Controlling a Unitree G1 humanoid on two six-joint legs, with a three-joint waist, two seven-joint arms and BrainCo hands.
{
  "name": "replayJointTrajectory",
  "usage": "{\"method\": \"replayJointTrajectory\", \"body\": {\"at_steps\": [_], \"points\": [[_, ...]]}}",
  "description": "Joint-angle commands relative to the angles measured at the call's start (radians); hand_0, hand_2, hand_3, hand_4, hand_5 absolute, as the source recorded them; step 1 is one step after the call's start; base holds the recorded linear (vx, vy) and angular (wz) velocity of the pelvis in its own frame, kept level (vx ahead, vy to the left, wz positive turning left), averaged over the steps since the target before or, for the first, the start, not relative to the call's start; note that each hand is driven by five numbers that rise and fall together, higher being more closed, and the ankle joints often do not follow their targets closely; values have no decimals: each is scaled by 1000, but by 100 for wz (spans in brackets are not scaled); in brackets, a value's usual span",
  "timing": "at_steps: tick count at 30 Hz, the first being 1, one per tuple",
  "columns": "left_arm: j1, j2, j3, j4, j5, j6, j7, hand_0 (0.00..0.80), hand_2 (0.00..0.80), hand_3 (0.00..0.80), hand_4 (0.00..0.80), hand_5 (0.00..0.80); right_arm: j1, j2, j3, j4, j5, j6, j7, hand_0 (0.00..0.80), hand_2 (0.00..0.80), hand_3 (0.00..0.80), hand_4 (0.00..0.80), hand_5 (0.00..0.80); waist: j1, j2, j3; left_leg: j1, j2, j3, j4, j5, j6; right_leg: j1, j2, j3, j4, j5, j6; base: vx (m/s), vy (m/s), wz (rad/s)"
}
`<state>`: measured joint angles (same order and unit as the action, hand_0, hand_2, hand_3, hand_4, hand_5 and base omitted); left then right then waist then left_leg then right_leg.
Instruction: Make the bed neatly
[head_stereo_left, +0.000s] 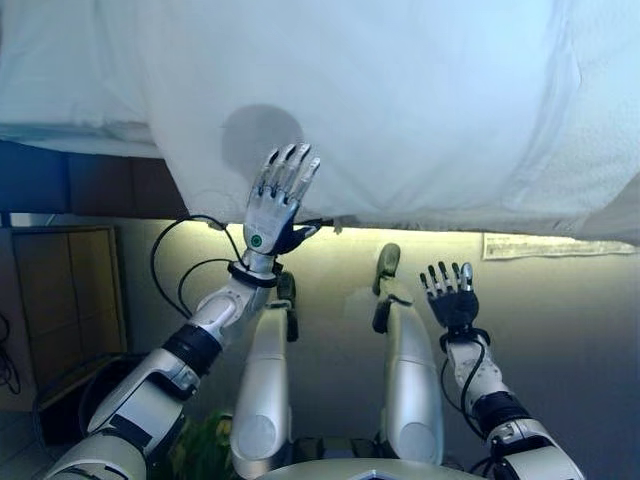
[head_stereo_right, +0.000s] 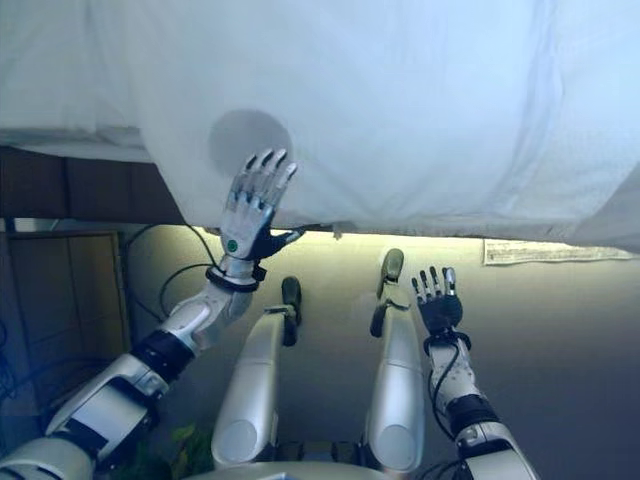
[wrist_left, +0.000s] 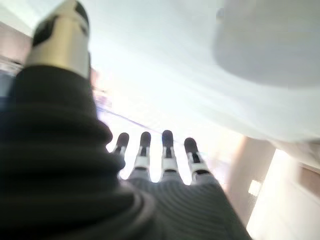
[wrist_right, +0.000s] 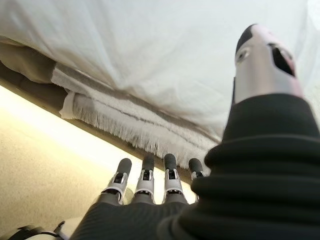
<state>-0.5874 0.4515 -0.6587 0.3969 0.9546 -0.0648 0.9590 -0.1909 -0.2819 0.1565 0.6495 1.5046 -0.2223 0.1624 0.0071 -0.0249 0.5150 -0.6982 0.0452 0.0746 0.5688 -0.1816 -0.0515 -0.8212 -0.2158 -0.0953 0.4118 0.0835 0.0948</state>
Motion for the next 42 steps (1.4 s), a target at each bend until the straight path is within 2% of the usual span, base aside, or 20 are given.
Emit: {"method": "replayJointTrajectory", "body": {"at_steps": [1, 7, 8, 9, 15, 16, 17, 21, 25, 27, 31, 37, 42], "points": [[-65, -17, 4, -60, 57, -38, -13, 0, 0, 0, 0, 0, 46, -43, 11, -57, 29, -62, -2, 0, 0, 0, 0, 0, -11, 19, 5, -106, -39, -56, -55, 201, 49, -15, -4, -50, 94, 27, 71, -19, -42, 6], [-140, -25, -41, 12, 110, 22, -12, 0, 0, 0, 0, 0, 25, -50, 10, 12, 77, -57, 72, 0, 0, 0, 0, 0, -22, -2, 5, -184, -30, -58, -2, 188, 45, -84, 2, -35, 116, 37, 75, 10, -71, -9], [-143, -27, -48, 22, 116, 43, -9, 0, 0, 0, 0, 0, 25, -49, 17, 5, 84, -58, 68, 0, 0, 0, 0, 0, -22, -4, 5, -177, -26, -64, 13, 156, 39, -79, 8, -26, 132, 11, 87, 9, -89, -10], [-156, -30, -54, 32, 116, 77, -1, 0, 0, 0, 0, 0, 18, -47, 23, -8, 91, -61, 58, 0, 0, 0, 0, 0, -26, -10, 5, -205, -23, -57, 12, 187, 42, -102, 4, -33, 124, 40, 75, 10, -95, -19], [-196, -45, -57, 64, 6, 227, -82, 0, 0, 0, 0, 0, 0, -46, 66, -92, 103, -92, 1, 0, 0, 0, 0, 0, -38, -12, 5, -223, -16, -59, 7, 194, 35, -122, 5, -38, 120, 41, 71, 14, -50, -17], [-194, -50, -58, 67, -20, 253, -96, 0, 0, 0, 0, 0, 2, -46, 75, -106, 105, -101, -4, 0, 0, 0, 0, 0, -37, -8, 5, -202, -14, -65, 13, 162, 29, -106, 7, -33, 131, 10, 83, 113, -12, -20], [-199, -55, -58, 75, -54, 283, -105, 0, 0, 0, 0, 0, -3, -46, 80, -119, 104, -109, -9, 0, 0, 0, 0, 0, -39, -5, 5, -200, -16, -65, 8, 164, 28, -104, 4, -36, 124, 10, 83, 108, -8, -18], [-209, -52, -47, 94, -179, 270, -126, 0, 0, 0, 0, 0, -8, -49, 81, -156, 80, -101, -33, 0, 0, 0, 0, 0, -44, 7, 5, -195, -12, -64, -3, 165, 25, -104, -2, -36, 125, 1, 80, 24, -7, -17], [-206, -40, -35, 50, -164, 306, -110, 0, 0, 0, 0, 0, 12, -65, 93, -193, 78, -118, -28, 0, 0, 0, 0, 0, -52, 25, 5, -174, -18, -52, -10, 161, 27, -95, -9, -35, 130, -14, 71, 4, 42, -5], [-204, -34, -25, 32, -167, 329, -106, 0, 0, 0, 0, 0, 21, -78, 94, -197, 85, -122, -8, 0, 0, 0, 0, 0, -56, 37, 5, -171, -20, -38, 25, 131, 35, -97, -13, -33, 174, -40, 63, -36, 90, 4], [-205, -22, -7, 42, -219, 329, -128, 0, 0, 0, 0, 0, 37, -95, 90, -185, 105, -114, 33, 0, 0, 0, 0, 0, -59, 48, 5, -211, -36, -13, 206, 33, 58, -135, -27, -18, 326, -90, 45, -19, 50, 13], [-210, 4, 18, 55, -228, 324, -192, 0, 0, 0, 0, 0, 54, -93, 85, -157, 134, -102, 49, 0, 0, 0, 0, 0, -56, 58, 5, -261, -30, 2, 437, -99, 90, -184, -43, 23, 521, -165, 29, 42, 20, 2], [-212, 9, 18, 60, -229, 331, -259, 0, 0, 0, 0, 0, 70, -102, 71, -140, 153, -90, 66, 0, 0, 0, 0, 0, -64, 62, 5, -278, -27, 5, 509, -143, 96, -210, -40, 47, 571, -184, 23, 30, 35, -5]]}}
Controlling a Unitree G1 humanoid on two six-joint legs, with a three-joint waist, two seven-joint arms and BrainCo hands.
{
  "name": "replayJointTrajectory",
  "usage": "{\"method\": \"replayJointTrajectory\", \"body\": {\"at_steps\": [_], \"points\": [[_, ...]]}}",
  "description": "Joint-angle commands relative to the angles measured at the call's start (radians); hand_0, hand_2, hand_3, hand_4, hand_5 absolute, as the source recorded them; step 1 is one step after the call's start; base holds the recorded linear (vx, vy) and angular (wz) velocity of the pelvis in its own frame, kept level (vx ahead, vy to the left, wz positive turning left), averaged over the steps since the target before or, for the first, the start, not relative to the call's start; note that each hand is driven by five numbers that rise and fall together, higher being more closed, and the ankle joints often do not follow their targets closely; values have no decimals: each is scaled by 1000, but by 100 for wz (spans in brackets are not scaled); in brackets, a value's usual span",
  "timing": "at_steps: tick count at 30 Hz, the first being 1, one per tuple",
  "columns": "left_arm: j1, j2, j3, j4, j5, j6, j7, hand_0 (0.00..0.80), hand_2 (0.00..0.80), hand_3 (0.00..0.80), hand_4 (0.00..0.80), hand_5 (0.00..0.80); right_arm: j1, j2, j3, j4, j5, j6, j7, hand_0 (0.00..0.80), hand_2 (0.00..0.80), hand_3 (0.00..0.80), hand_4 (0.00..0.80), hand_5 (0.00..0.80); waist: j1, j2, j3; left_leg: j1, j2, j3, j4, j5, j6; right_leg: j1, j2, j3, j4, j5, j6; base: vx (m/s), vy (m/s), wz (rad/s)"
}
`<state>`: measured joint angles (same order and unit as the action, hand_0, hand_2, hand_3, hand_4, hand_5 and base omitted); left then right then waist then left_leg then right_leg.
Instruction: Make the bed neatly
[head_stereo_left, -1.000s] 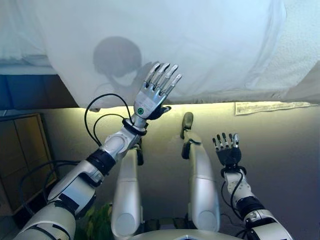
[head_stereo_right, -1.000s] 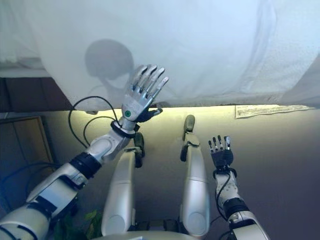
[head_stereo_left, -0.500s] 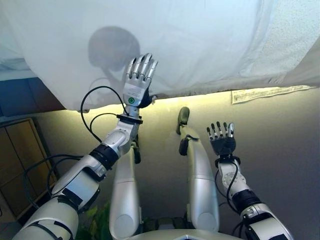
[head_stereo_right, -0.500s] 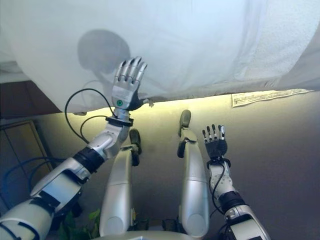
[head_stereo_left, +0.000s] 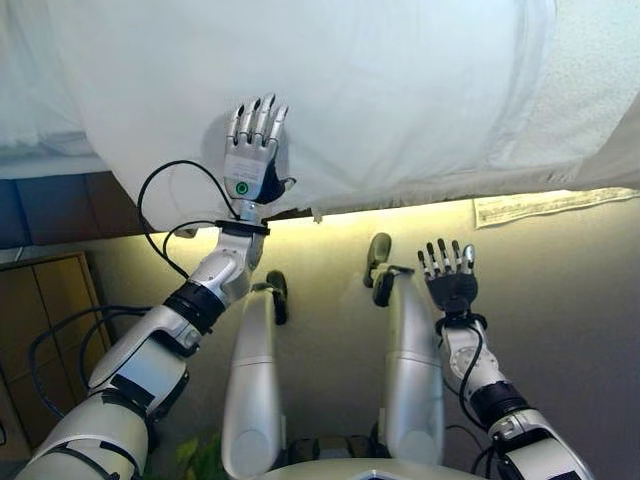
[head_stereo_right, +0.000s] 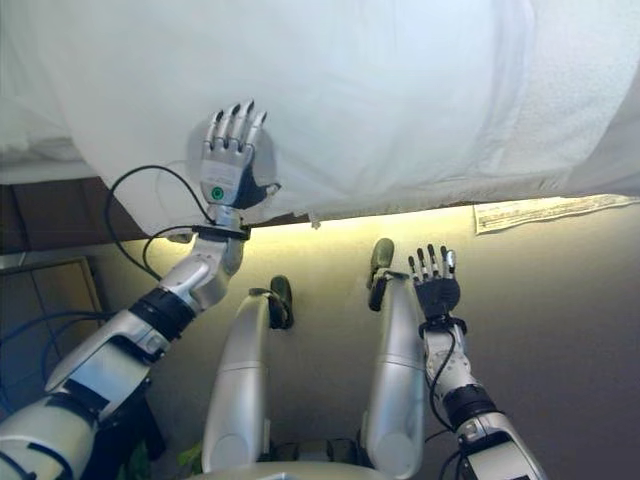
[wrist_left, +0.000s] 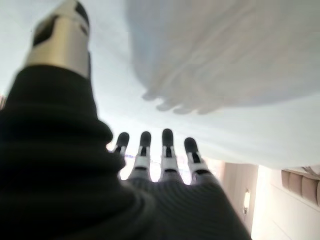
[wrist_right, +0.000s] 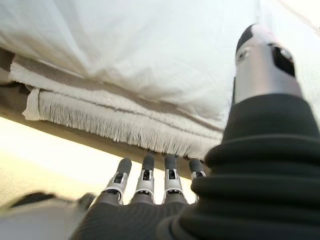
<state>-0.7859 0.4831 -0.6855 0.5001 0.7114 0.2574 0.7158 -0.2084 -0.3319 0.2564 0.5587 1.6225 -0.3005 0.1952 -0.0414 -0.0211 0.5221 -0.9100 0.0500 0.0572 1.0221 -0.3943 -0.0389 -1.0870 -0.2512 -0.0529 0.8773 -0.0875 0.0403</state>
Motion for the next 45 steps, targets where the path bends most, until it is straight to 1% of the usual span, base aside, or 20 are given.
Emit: {"method": "replayJointTrajectory", "body": {"at_steps": [1, 4, 8, 10, 14, 17, 19, 21, 23, 26, 27, 32, 36, 38, 39, 40, 45], "points": [[-16, -23, 43, -43, 17, 23, -23, 0, 0, 0, 0, 0, 89, -54, -32, -47, 35, -9, 34, 0, 0, 0, 0, 0, -19, 58, -2, -73, -30, 23, 66, 66, 85, 47, -3, 10, 114, -13, 78, 15, 43, -8], [-26, -20, 41, -20, 38, 61, -21, 0, 0, 0, 0, 0, 96, -59, -45, -32, 35, 8, 47, 0, 0, 0, 0, 0, -28, 56, -2, -87, -21, 26, 72, 67, 83, 30, 5, 20, 112, -7, 78, 30, 25, -10], [-36, -10, 45, -11, 71, 131, -5, 0, 0, 0, 0, 0, 108, -72, -56, -37, 49, 13, 64, 0, 0, 0, 0, 0, -43, 53, -2, -97, -14, 31, 42, 93, 76, 13, 17, 24, 86, 11, 79, 10, 19, -15], [-56, 5, 35, -5, 78, 175, 26, 0, 0, 0, 0, 0, 112, -87, -60, -42, 59, 14, 83, 0, 0, 0, 0, 0, -55, 52, -2, -114, -13, 36, 33, 104, 74, -7, 26, 27, 73, 21, 77, -29, 15, -22], [-110, 37, 19, 7, 65, 263, 73, 0, 0, 0, 0, 0, 115, -110, -57, -42, 98, 14, 108, 0, 0, 0, 0, 0, -66, 50, -2, -146, -10, 44, 45, 105, 74, -40, 38, 30, 72, 23, 71, -28, 1, -6], [-151, 57, 8, 32, 71, 314, 67, 0, 0, 0, 0, 0, 111, -125, -47, -25, 125, 24, 124, 0, 0, 0, 0, 0, -69, 49, -2, -164, -8, 44, 60, 112, 70, -57, 40, 33, 77, 27, 65, 13, -2, -5], [-170, 58, -10, 54, 74, 327, 61, 0, 0, 0, 0, 0, 107, -124, -39, -31, 121, 25, 109, 0, 0, 0, 0, 0, -74, 46, -2, -173, -6, 40, 72, 118, 67, -64, 44, 35, 80, 28, 61, 62, -29, -8], [-184, 42, -33, 74, 89, 349, 43, 0, 0, 0, 0, 0, 98, -115, -28, -48, 111, 12, 83, 0, 0, 0, 0, 0, -77, 44, -2, -179, 0, 37, 80, 125, 63, -70, 46, 35, 85, 29, 58, 66, -41, 0], [-230, 28, -79, 100, 75, 384, -10, 0, 0, 0, 0, 0, 58, -114, -17, -52, 103, -3, 46, 0, 0, 0, 0, 0, -81, 48, -2, -179, -2, 37, 68, 149, 57, -76, 48, 30, 77, 35, 54, 18, -10, 1], [-285, 9, -126, 143, 24, 409, -88, 0, 0, 0, 0, 0, 8, -114, -6, -27, 99, -13, 43, 0, 0, 0, 0, 0, -88, 50, -2, -185, -6, 40, 45, 172, 54, -87, 55, 28, 61, 44, 51, -5, -7, -6], [-298, 0, -137, 158, 9, 412, -98, 0, 0, 0, 0, 0, -5, -115, -3, -17, 100, -15, 51, 0, 0, 0, 0, 0, -91, 50, -2, -187, -7, 41, 38, 176, 54, -90, 57, 27, 57, 45, 49, -19, -1, -19], [-337, -43, -168, 216, -25, 411, -197, 0, 0, 0, 0, 0, -57, -109, 24, 25, 118, -32, 92, 0, 0, 0, 0, 0, -92, 50, -2, -196, -15, 45, 13, 189, 54, -98, 64, 21, 35, 48, 48, -29, 13, 3], [-346, -66, -177, 246, -52, 399, -247, 0, 0, 0, 0, 0, -77, -97, 40, 43, 121, -44, 94, 0, 0, 0, 0, 0, -92, 51, -2, -202, -17, 46, 15, 191, 56, -102, 67, 23, 30, 51, 48, 0, 0, 0], [-353, -77, -180, 266, -69, 398, -292, 0, 0, 0, 0, 0, -90, -87, 40, 59, 113, -47, 97, 0, 0, 0, 0, 0, -93, 52, -2, -206, -17, 47, 15, 192, 57, -105, 69, 26, 25, 56, 48, 0, 0, 0], [-354, -79, -180, 269, -69, 393, -302, 511, 511, 511, 511, 511, -92, -84, 40, 61, 110, -50, 97, 0, 0, 0, 0, 0, -94, 53, -2, -204, -16, 49, 14, 192, 58, -104, 70, 26, 23, 57, 48, 0, 0, 0], [-360, -82, -184, 281, -77, 384, -312, 800, 800, 800, 800, 800, -95, -81, 42, 64, 108, -56, 97, 0, 0, 0, 0, 0, -96, 53, -2, -203, -14, 52, 12, 194, 59, -104, 71, 26, 21, 58, 48, 0, 0, 0], [-365, -96, -187, 297, -77, 366, -312, 800, 800, 800, 800, 800, -103, -76, 51, 81, 123, -68, 103, 0, 0, 0, 0, 0, -98, 55, -2, -196, -11, 59, 18, 193, 64, -94, 71, 26, 20, 55, 45, 9, 10, -2]]}}
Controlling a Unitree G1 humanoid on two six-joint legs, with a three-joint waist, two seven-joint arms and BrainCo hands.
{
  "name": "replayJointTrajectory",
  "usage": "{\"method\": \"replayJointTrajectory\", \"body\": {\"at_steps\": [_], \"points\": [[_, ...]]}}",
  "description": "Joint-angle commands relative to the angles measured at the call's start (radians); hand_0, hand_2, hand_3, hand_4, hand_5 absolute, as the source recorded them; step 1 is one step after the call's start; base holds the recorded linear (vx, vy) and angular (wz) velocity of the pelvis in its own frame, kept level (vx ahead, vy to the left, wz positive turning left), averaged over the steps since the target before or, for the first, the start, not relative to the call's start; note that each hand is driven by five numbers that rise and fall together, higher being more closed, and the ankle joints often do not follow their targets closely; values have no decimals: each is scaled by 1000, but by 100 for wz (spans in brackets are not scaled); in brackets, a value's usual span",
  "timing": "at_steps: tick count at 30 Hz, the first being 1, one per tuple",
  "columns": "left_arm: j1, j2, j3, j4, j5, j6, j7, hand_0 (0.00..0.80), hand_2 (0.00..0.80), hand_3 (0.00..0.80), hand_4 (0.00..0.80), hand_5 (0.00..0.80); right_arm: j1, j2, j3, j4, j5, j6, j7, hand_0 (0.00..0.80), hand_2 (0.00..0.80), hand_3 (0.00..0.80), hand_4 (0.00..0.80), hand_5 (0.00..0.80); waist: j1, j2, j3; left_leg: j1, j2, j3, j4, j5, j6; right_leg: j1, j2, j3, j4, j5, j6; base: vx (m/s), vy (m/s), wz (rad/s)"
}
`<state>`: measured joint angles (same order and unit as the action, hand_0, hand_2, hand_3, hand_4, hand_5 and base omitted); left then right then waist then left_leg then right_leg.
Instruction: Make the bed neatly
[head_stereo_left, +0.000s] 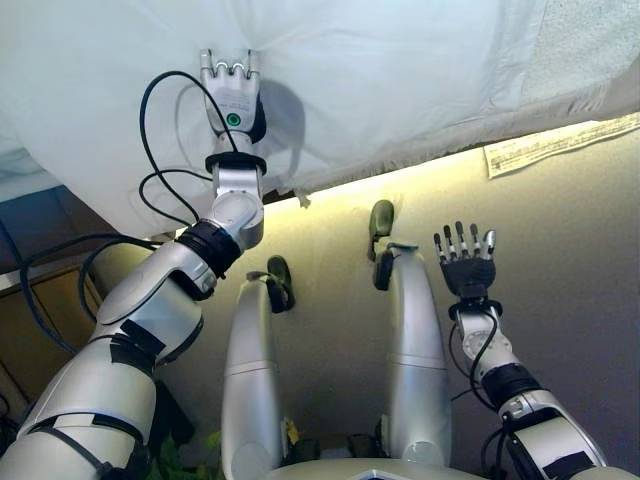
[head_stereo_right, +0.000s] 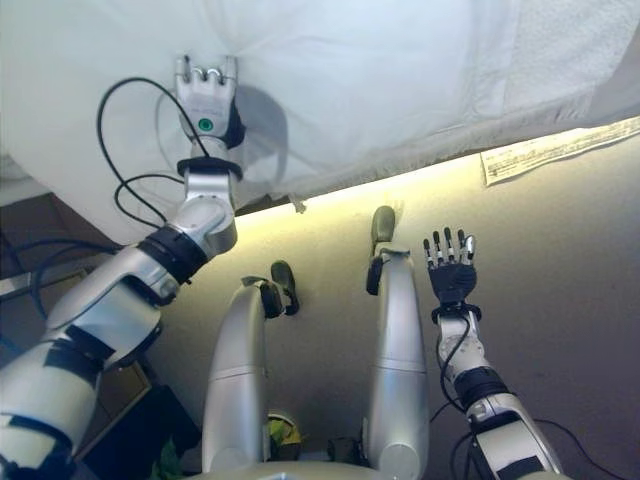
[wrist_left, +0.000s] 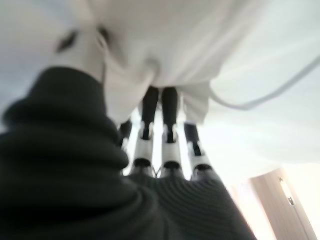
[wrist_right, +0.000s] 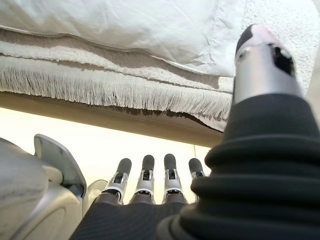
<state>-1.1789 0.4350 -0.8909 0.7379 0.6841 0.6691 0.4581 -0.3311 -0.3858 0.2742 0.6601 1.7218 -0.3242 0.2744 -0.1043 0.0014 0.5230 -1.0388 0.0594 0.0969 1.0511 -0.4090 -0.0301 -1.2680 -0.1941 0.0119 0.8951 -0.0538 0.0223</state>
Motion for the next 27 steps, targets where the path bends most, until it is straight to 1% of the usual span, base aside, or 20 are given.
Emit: {"method": "replayJointTrajectory", "body": {"at_steps": [1, 9, 15, 21, 27], "points": [[27, -50, 22, 63, -50, -51, -51, 800, 800, 800, 800, 800, 19, -20, 34, -16, 21, -46, 27, 0, 0, 0, 0, 0, -35, 33, -3, -66, -20, 20, -10, 207, 55, 89, 12, -38, 4, 20, 62, 0, 0, 0], [19, -51, 30, 74, -58, -90, -36, 800, 800, 800, 800, 800, 7, -7, 40, -16, -2, -64, 3, 0, 0, 0, 0, 0, -35, 41, -3, -52, -20, 25, -14, 215, 55, 100, 14, -33, 8, 14, 58, 2, 17, -1], [31, -41, 43, 87, -89, -137, -7, 800, 800, 800, 800, 800, 12, -3, 34, -6, -11, -72, 2, 0, 0, 0, 0, 0, -31, 48, -3, -24, -17, 31, -28, 215, 56, 127, 17, -31, 10, 6, 56, 2, 11, 0], [71, -21, 78, 84, -186, -244, 34, 800, 800, 800, 800, 800, 31, 7, 20, -3, -19, -64, -6, 0, 0, 0, 0, 0, -17, 56, -3, 52, -22, 28, -79, 232, 50, 203, 12, -39, -16, 2, 63, 0, 0, 0], [169, 6, 139, 62, -238, -335, 55, 800, 800, 800, 800, 800, 64, 37, 4, -9, -30, -71, -36, 0, 0, 0, 0, 0, 15, 72, -3, 163, -37, 16, -196, 264, 42, 308, -6, -54, -72, 6, 80, 37, 15, 10]]}}
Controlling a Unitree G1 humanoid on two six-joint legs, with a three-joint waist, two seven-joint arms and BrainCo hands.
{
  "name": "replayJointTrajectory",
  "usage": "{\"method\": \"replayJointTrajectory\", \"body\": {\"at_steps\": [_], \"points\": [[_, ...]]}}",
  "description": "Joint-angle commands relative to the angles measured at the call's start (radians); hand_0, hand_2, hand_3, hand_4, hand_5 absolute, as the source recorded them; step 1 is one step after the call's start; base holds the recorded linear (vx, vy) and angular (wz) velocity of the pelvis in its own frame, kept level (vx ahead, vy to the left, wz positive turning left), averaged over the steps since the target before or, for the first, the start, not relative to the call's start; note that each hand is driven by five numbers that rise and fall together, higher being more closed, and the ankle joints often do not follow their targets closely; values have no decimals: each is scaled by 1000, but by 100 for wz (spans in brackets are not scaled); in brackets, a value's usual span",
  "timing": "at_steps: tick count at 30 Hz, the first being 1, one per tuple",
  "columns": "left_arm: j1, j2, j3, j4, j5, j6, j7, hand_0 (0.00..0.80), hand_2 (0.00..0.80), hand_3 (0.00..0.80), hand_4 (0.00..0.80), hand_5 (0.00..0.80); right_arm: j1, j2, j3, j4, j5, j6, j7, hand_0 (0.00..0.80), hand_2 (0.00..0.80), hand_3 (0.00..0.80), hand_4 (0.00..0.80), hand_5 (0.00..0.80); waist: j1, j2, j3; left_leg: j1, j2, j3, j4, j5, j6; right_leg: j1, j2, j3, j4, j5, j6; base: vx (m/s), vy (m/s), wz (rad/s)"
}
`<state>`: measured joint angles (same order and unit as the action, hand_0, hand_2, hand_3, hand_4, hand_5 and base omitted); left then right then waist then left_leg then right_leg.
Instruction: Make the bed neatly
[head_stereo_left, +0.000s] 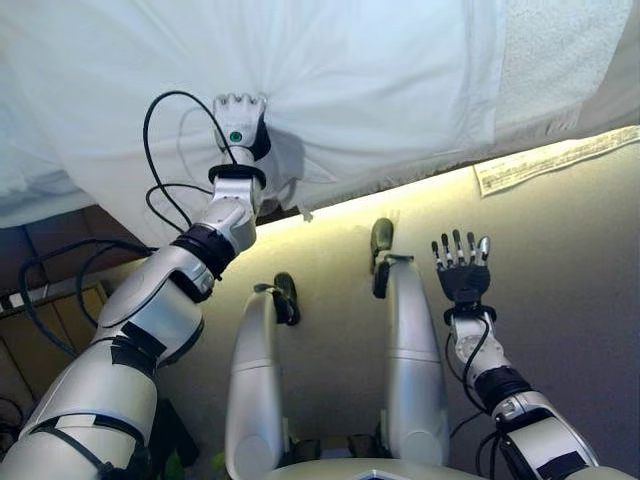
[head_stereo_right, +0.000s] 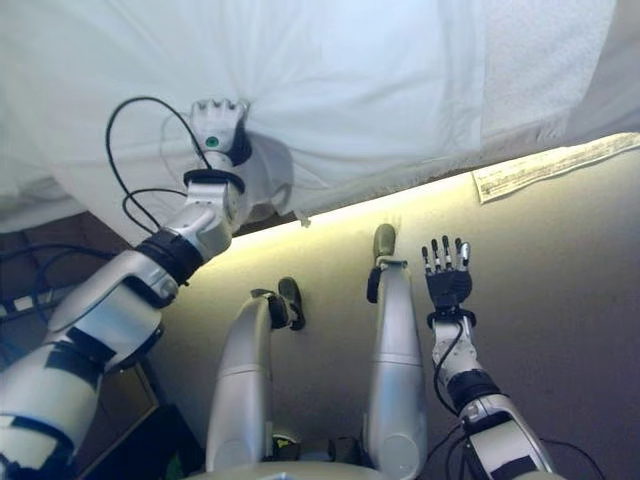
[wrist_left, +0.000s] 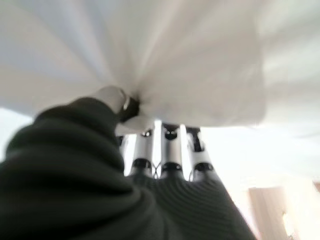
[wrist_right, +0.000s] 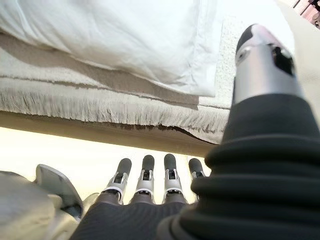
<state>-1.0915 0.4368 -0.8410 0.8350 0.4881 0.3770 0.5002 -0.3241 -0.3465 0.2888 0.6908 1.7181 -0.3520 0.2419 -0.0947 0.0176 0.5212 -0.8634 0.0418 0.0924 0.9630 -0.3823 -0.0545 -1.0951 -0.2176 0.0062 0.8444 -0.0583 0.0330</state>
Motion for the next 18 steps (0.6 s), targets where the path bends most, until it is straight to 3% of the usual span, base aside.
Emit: {"method": "replayJointTrajectory", "body": {"at_steps": [1, 3, 4, 12, 18], "points": [[98, 8, 98, -35, -39, -54, 16, 800, 800, 800, 800, 800, 61, 2, -14, -39, -26, -45, -4, 0, 0, 0, 0, 0, 10, 60, -1, 7, -22, 19, -128, 241, 66, 153, 13, -52, -31, 11, 72, 24, 9, 21], [129, 20, 112, -32, -24, -81, 20, 800, 800, 800, 800, 800, 68, 14, -22, -45, -39, -54, -16, 0, 0, 0, 0, 0, 21, 66, -1, 45, -30, 14, -174, 248, 65, 186, 7, -60, -52, 13, 77, -18, 11, 24], [143, 29, 119, -32, -13, -95, 24, 800, 800, 800, 800, 800, 69, 20, -26, -50, -43, -61, -21, 0, 0, 0, 0, 0, 25, 68, -1, 55, -36, 17, -218, 289, 70, 196, 0, -73, -86, 46, 68, -61, 14, 20], [257, 78, 159, -64, 49, -165, 52, 800, 800, 800, 800, 800, 91, 53, -50, -76, -79, -116, -52, 0, 0, 0, 0, 0, 72, 81, -1, 195, -46, -21, -399, 337, 55, 333, -23, -115, -209, 66, 91, 5, -1, 19], [347, 86, 168, -60, 133, -169, 62, 800, 800, 800, 800, 800, 106, 75, -62, -89, -92, -153, -66, 0, 0, 0, 0, 0, 99, 87, -17, 236, -55, -39, -449, 359, 48, 386, -40, -142, -257, 72, 101, -3, -8, 14]]}}
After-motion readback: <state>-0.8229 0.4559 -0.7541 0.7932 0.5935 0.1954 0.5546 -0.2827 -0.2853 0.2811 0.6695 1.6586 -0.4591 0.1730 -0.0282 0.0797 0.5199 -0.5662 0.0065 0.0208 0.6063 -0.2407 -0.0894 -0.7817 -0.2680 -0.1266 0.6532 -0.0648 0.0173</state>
